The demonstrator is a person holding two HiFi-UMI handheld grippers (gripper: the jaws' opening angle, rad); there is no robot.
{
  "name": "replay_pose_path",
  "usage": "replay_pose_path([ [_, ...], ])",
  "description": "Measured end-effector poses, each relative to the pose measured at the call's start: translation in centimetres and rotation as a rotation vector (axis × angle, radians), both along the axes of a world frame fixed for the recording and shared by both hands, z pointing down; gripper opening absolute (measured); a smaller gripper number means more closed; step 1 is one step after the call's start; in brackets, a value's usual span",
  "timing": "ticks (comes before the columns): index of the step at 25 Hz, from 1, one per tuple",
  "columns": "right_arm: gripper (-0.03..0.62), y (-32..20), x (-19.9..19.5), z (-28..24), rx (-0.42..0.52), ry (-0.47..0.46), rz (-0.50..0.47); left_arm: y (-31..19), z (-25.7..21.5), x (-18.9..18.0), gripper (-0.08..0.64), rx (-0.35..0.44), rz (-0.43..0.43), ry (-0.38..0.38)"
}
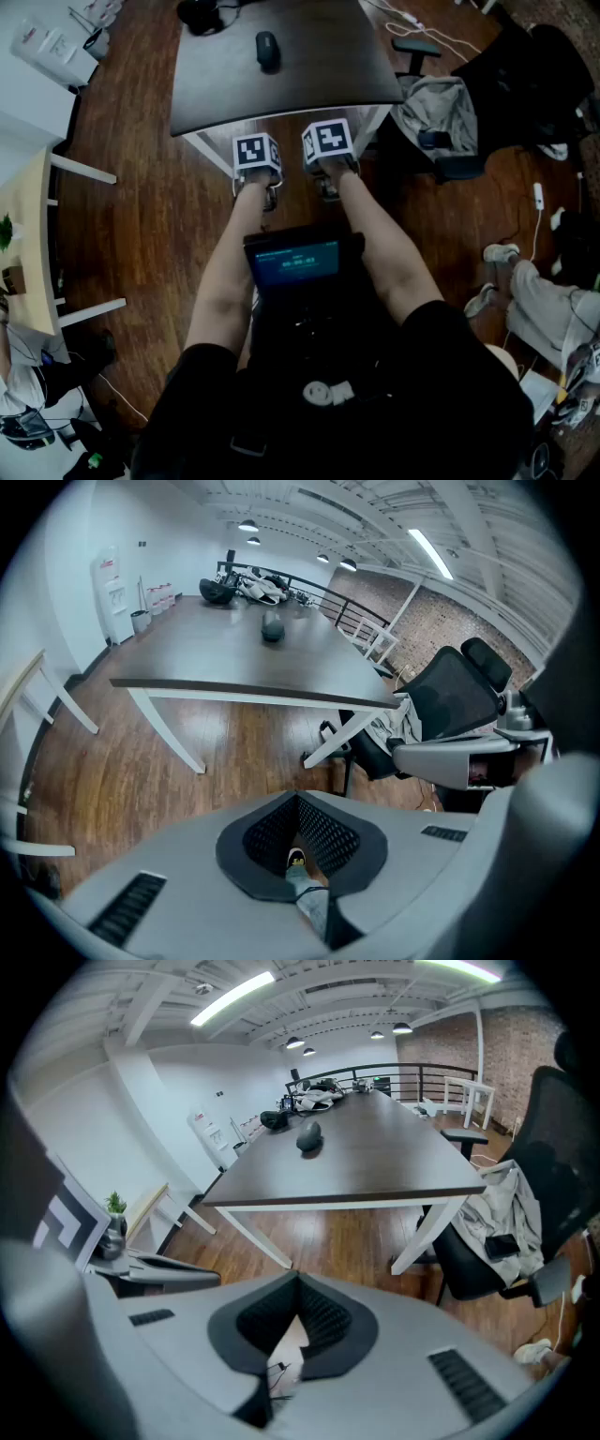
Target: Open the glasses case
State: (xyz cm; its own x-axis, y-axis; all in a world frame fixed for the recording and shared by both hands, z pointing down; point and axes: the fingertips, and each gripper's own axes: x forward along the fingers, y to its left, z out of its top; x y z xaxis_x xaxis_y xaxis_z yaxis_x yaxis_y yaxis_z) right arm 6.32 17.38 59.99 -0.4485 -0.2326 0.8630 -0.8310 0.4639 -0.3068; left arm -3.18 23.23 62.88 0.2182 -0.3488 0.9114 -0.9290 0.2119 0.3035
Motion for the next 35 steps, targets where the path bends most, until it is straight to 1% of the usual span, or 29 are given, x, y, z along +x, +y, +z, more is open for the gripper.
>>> replay_pose_path([
  [2,0.015,-0.1,0.1,0.0,0.004,0.004,0.001,-0.3,0.1,-0.2,-0.002,0.013,-0.001,-0.002],
  [5,0.015,-0.2,0.0,0.0,0.014,0.006,-0.003,-1.9,0.4,-0.1,-0.002,0.085,-0.002,0.016],
  [6,0.015,-0.2,-0.1,0.1,0.015,0.004,-0.004,-2.0,0.5,0.0,-0.002,0.092,-0.001,0.022],
  [10,0.015,-0.5,0.3,0.3,0.016,0.008,0.009,-0.9,0.8,0.1,-0.002,0.036,0.012,0.008],
  [12,0.015,-0.8,-0.3,0.1,0.031,0.0,0.017,-1.5,0.8,-0.5,-0.002,0.057,0.019,0.007],
  [13,0.015,-0.8,-0.8,0.0,0.036,-0.006,0.02,-1.5,0.8,-0.8,-0.002,0.054,0.025,0.009],
  [15,0.015,-0.9,-1.4,-0.2,0.047,-0.009,0.028,-0.6,0.8,-1.4,-0.002,0.011,0.036,0.008],
  [16,0.015,-1.0,-1.6,-0.2,0.056,-0.008,0.031,-0.8,0.8,-1.6,-0.002,0.012,0.04,0.01],
  [19,0.015,-0.6,-1.9,-0.1,0.033,0.003,0.031,-2.9,0.9,-1.5,-0.002,0.094,0.048,0.039],
  [20,0.015,-0.7,-2.0,-0.1,0.027,0.004,0.032,-3.2,1.0,-1.4,-0.002,0.103,0.051,0.039],
  [24,0.015,-2.8,-2.6,-0.6,0.067,-0.005,0.038,-4.2,1.4,-2.0,-0.002,0.096,0.054,0.025],
  [27,0.015,-3.5,-3.2,-0.2,0.052,-0.017,0.033,-3.6,1.4,-2.3,-0.002,0.036,0.065,0.012],
  [28,0.015,-3.8,-3.4,-0.1,0.046,-0.017,0.031,-4.0,1.3,-2.2,-0.002,0.034,0.065,0.019],
  [31,0.015,-5.9,-4.0,0.0,0.038,-0.014,0.021,-6.3,0.9,-3.0,-0.002,0.035,0.05,0.018],
  [34,0.015,-8.5,-4.4,0.0,0.045,-0.018,0.011,-10.0,1.0,-3.5,-0.002,0.086,0.039,0.026],
  [35,0.015,-9.3,-4.5,0.0,0.046,-0.018,0.008,-10.7,1.0,-3.7,-0.002,0.083,0.035,0.021],
])
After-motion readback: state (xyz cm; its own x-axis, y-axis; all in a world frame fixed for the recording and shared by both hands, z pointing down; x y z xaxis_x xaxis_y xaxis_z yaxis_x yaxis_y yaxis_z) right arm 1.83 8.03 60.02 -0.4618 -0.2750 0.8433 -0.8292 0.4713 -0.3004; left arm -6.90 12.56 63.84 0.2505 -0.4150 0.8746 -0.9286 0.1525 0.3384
